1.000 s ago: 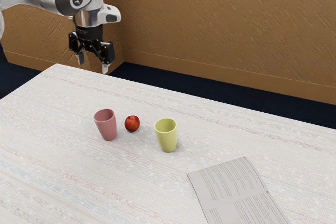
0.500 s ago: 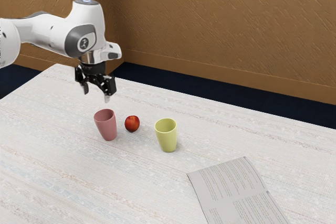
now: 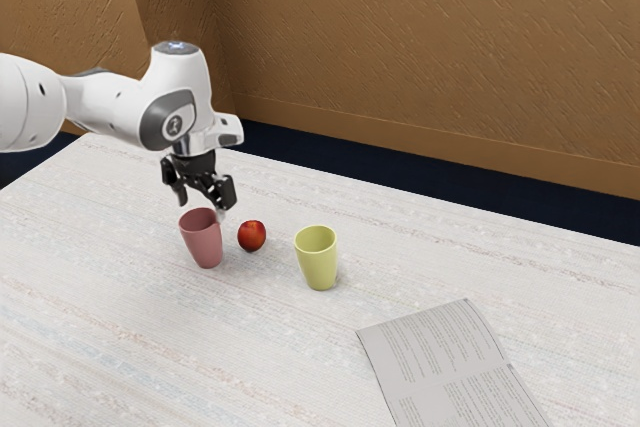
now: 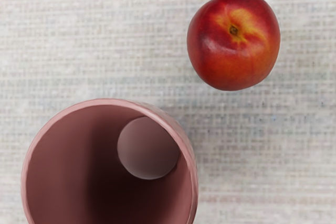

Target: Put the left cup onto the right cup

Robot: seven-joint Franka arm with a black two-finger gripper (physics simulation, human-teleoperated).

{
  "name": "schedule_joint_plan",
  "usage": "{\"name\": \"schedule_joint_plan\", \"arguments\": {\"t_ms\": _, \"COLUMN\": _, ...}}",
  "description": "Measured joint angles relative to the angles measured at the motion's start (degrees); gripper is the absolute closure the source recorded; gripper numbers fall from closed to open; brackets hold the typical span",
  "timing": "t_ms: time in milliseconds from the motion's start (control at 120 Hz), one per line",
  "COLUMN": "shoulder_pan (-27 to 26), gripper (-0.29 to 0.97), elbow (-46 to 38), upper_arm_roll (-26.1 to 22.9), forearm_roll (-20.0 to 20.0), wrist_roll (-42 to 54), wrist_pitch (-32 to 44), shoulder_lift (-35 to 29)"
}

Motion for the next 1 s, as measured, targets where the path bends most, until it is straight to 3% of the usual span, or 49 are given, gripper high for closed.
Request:
{"name": "schedule_joint_plan", "arguments": {"t_ms": 717, "shoulder_pan": 0.31, "gripper": 0.01, "elbow": -0.71, "upper_arm_roll": -0.46, "forearm_roll": -1.23, "wrist_roll": 0.02, "wrist_pitch": 7.14, "shoulder_lift": 5.54}}
{"name": "schedule_joint_plan", "arguments": {"t_ms": 883, "shoulder_pan": 0.73, "gripper": 0.08, "elbow": -0.71, "upper_arm_roll": -0.46, "forearm_roll": -1.24, "wrist_roll": 0.00, "wrist_pitch": 8.44, "shoulder_lift": 6.96}}
{"name": "schedule_joint_plan", "arguments": {"t_ms": 1000, "shoulder_pan": 0.95, "gripper": 0.22, "elbow": -0.72, "upper_arm_roll": -0.46, "forearm_roll": -1.25, "wrist_roll": -0.01, "wrist_pitch": 9.16, "shoulder_lift": 7.24}}
